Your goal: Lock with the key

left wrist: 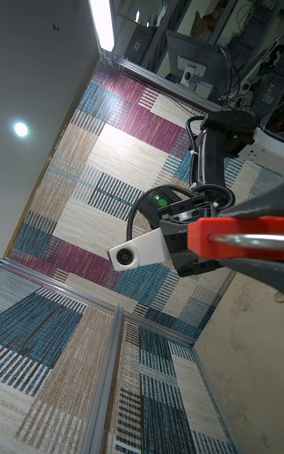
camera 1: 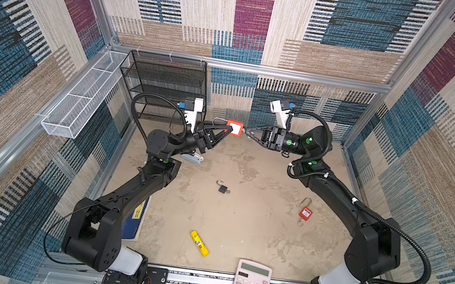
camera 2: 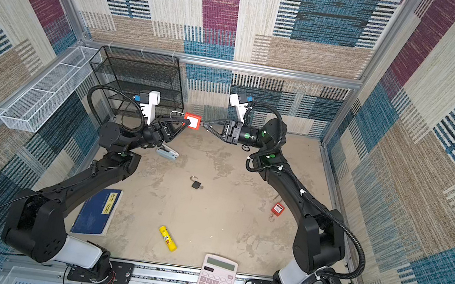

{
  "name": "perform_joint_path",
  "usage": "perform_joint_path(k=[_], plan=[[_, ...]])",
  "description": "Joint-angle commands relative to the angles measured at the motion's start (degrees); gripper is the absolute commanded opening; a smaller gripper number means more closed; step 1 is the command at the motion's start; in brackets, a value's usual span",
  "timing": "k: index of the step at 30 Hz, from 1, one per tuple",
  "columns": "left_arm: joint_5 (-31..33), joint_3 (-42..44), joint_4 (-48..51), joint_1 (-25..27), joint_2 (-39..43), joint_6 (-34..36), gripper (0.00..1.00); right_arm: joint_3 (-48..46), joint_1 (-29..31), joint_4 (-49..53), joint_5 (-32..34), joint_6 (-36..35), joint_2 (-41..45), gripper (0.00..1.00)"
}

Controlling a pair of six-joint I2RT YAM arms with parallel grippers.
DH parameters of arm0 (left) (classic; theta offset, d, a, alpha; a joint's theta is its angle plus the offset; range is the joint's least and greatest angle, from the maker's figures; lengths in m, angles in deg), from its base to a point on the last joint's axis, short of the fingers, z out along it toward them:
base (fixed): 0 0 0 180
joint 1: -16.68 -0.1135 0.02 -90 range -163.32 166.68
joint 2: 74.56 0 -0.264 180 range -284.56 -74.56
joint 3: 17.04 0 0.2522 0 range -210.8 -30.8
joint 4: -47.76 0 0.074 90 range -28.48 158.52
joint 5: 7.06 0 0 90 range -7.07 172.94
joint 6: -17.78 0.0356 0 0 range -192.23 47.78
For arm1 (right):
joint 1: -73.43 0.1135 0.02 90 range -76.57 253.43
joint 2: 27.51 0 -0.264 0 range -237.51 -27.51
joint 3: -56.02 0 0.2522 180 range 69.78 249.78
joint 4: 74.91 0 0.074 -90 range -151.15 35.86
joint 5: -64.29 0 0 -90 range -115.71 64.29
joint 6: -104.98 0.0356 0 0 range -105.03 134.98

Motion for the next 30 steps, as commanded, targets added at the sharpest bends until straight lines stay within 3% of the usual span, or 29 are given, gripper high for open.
perform_joint_path(k=[1, 9, 17, 21, 30], plan=[[-0.7, -0.6, -1.9, 0.0, -0.1, 1.4, 0.0, -0.5, 0.1, -2.7, -1.4, 2.2, 0.2, 0.2], [-0.7, -1.2, -1.8, 0.0, -0.6, 1.1, 0.0, 0.4, 0.1, -1.8, -2.4, 1.7, -0.1, 0.2], [-0.5, -1.2, -1.7, 0.0, -0.9, 0.1, 0.0, 0.8, 0.1, -2.0, -1.5, -0.8, 0.1, 0.03], [0.5, -1.3, -0.7, 0.0, -1.2, -1.7, 0.0, -1.6, 0.2, -4.6, 1.1, -3.2, 1.7, 0.0], [4.2, 0.6, 1.2, 0.0, 0.2, -2.6, 0.0, -0.5, 1.3, 5.9, 5.8, -18.1, 5.3, 0.0]])
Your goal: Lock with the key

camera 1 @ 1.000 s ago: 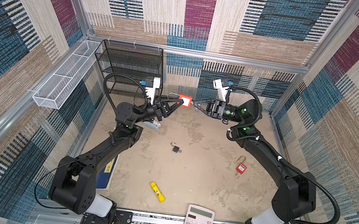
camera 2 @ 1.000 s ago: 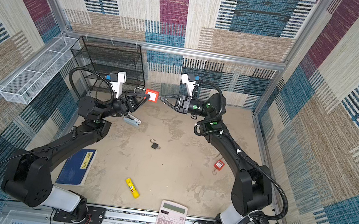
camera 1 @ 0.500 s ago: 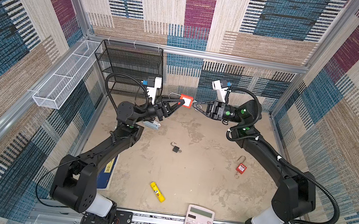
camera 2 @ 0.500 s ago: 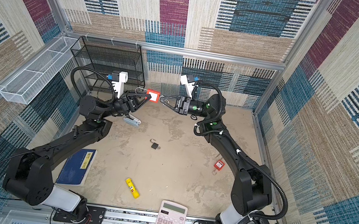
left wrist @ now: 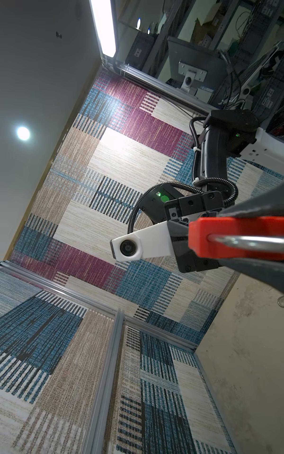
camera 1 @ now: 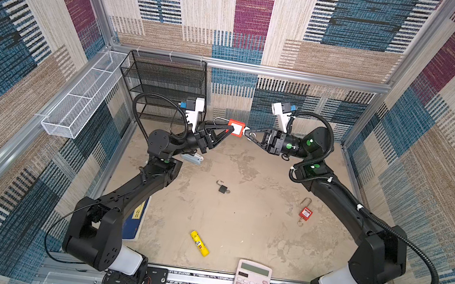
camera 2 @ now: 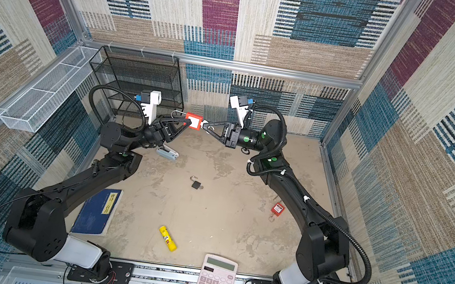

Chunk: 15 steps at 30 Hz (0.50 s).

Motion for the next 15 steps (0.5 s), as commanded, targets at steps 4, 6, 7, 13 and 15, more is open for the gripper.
perform_joint_path(k=[4, 6, 7, 13, 15], plan=[[4.7, 1.3, -1.4, 0.2, 0.6, -6.8, 0.0, 3.1, 2.4, 7.7, 5.9, -18.4, 3.4, 0.0], [5.3, 2.2, -1.3, 0.3, 1.6, -7.8, 0.0, 3.4, 3.0, 9.1, 6.6, -23.1, 4.6, 0.0], [5.7, 2.8, -0.6, 0.2, 2.4, -7.6, 0.0, 3.3, 3.2, 9.9, 7.0, -25.0, 5.1, 0.0], [3.1, 1.8, 5.4, 0.2, 4.6, -4.3, 0.0, 5.1, 3.1, 11.7, 4.7, -26.3, 4.7, 0.0], [1.9, 1.1, 7.0, -0.1, 4.6, -4.1, 0.0, 6.4, 3.1, 12.3, 2.7, -24.8, 3.8, 0.0]])
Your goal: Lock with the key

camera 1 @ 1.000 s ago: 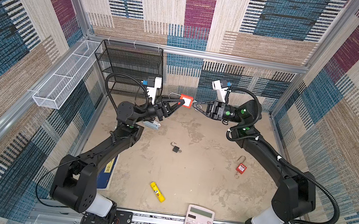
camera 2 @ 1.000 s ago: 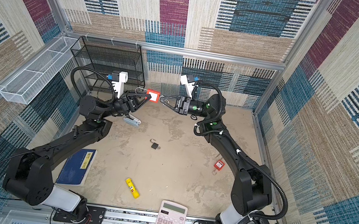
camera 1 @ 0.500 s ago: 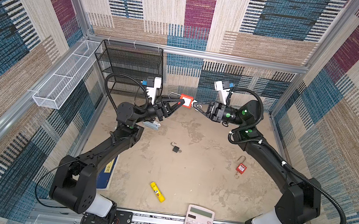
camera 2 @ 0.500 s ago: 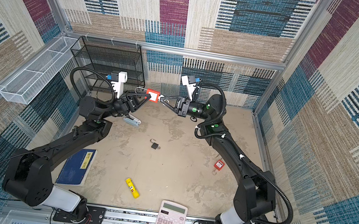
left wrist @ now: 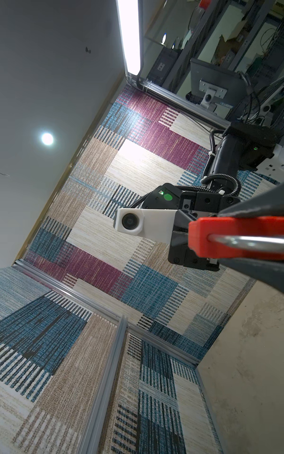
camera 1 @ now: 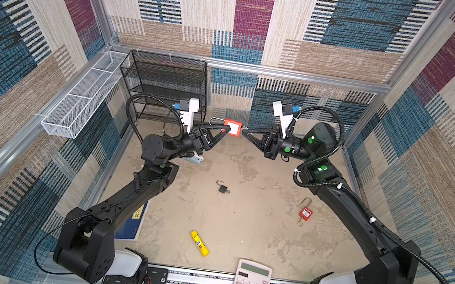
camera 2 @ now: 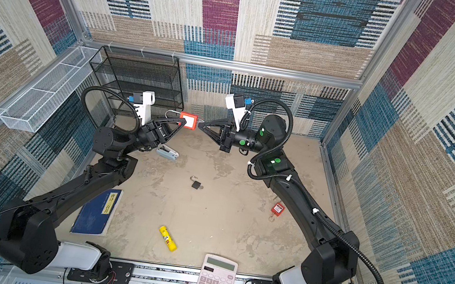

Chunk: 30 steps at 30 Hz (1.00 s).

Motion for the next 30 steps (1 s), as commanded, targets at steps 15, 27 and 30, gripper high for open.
perform_joint_path(k=[15, 27, 30], plan=[[-0.2, -0.5, 4.1, -3.7, -0.7, 0.9, 0.0, 0.8, -2.2, -0.9, -2.5, 1.1, 1.2, 0.0], [-16.9, -2.7, 18.7, -8.7, -0.3, 6.2, 0.0, -2.3, -7.0, 1.4, -1.8, -1.1, 4.5, 0.0], [-17.6, -7.0, 56.2, -8.6, 2.0, 31.0, 0.0, -3.0, -8.9, 4.2, -0.8, -3.3, 5.2, 0.0]])
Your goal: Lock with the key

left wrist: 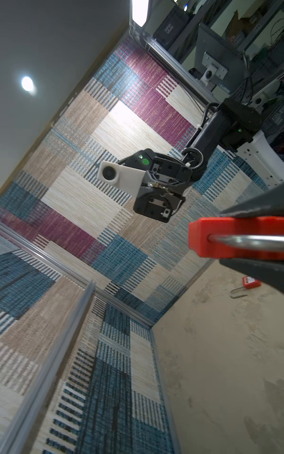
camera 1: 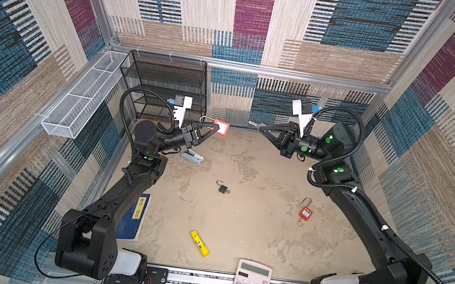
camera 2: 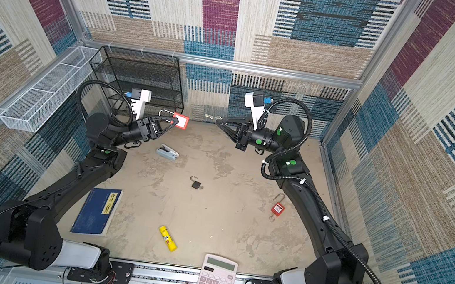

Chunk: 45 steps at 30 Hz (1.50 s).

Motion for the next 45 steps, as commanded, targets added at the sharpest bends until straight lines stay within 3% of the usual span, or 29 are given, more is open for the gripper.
perform_joint_path(k=[1, 3, 6, 9, 13, 17, 26, 38, 45], plan=[[-3.3, -5.2, 42.8, 0.1, 2.3, 31.0, 0.0, -0.5, -1.5, 2.5, 1.3, -3.3, 0.9, 0.0], [2.0, -9.8, 65.0, 0.2, 2.1, 47.6, 0.0, -1.2, -2.4, 4.1, 2.3, -4.8, 1.2, 0.0], [7.0, -13.3, 82.6, 0.2, -0.1, 60.5, 0.0, -2.2, -3.1, 4.5, 2.7, -5.5, 1.5, 0.0], [7.3, -13.8, 91.2, 0.4, -3.0, 68.8, 0.0, -2.7, -3.3, 5.2, 2.8, -6.2, 1.5, 0.0], [12.5, -12.1, 95.4, 2.2, -5.2, 78.7, 0.0, -3.1, -3.6, 5.4, 3.1, -6.6, 1.5, 0.0], [12.5, -11.5, 99.9, 3.7, -8.9, 90.0, 0.0, -3.4, -4.0, 5.5, 3.1, -6.8, 1.7, 0.0], [23.8, -14.3, 104.6, 6.6, -23.4, 99.3, 0.0, -4.7, -4.8, 5.7, 3.1, -7.4, 2.1, 0.0], [31.4, -22.6, 109.9, 7.3, -35.3, 105.0, 0.0, -5.1, -5.7, 7.3, 2.2, -8.1, 2.4, 0.0], [31.3, -24.9, 109.9, 7.3, -39.5, 105.8, 0.0, -4.5, -6.0, 9.0, 1.8, -9.1, 2.3, 0.0]])
